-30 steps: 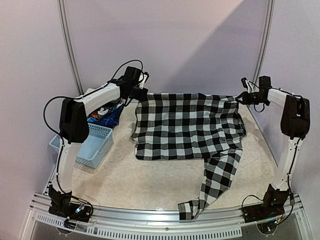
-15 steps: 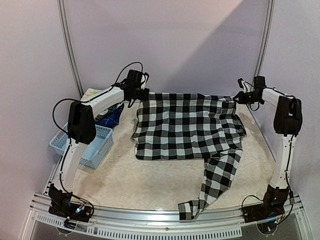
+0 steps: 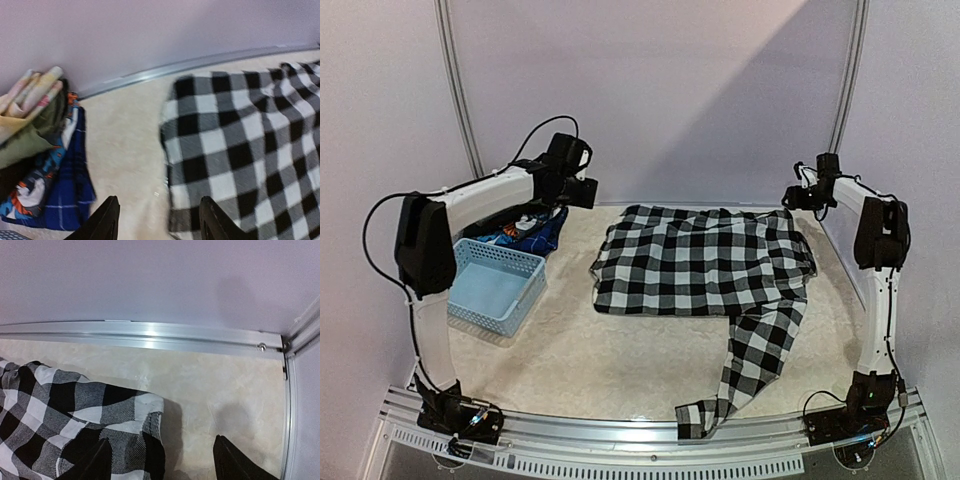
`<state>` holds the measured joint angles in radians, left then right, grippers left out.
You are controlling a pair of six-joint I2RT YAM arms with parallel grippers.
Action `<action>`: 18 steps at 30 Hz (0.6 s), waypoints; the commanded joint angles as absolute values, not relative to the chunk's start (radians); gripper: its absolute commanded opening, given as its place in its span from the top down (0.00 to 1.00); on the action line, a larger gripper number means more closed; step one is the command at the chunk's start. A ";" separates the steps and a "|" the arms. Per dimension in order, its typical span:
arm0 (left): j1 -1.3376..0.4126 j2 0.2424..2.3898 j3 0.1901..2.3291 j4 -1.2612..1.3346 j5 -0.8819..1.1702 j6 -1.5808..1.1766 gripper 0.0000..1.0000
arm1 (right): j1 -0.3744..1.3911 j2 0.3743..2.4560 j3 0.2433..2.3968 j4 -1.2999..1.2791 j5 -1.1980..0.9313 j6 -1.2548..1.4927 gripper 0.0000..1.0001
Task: Fold and stack the mixed laundry pile
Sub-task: Flatten out the crumpled shirt at the center of the board, then move the flattened shirt to the center of the board.
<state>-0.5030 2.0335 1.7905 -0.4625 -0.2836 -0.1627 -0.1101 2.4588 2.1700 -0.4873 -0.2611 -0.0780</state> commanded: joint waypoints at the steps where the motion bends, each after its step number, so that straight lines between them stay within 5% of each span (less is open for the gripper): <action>1: -0.602 1.970 1.675 -0.555 -0.095 -0.201 0.44 | -0.124 2.394 2.128 -0.581 -0.165 -0.055 0.25; 6: -0.628 1.977 1.627 -0.628 0.023 -0.182 0.45 | -0.141 2.120 1.819 -0.538 -0.265 -0.065 0.20; 12: -0.627 2.014 1.602 -0.678 0.124 -0.219 0.53 | -0.104 1.880 1.527 -0.627 -0.468 -0.243 0.31; 18: -0.623 2.070 1.568 -0.684 0.156 -0.261 0.56 | -0.098 1.896 1.439 -0.713 -0.501 -0.381 0.40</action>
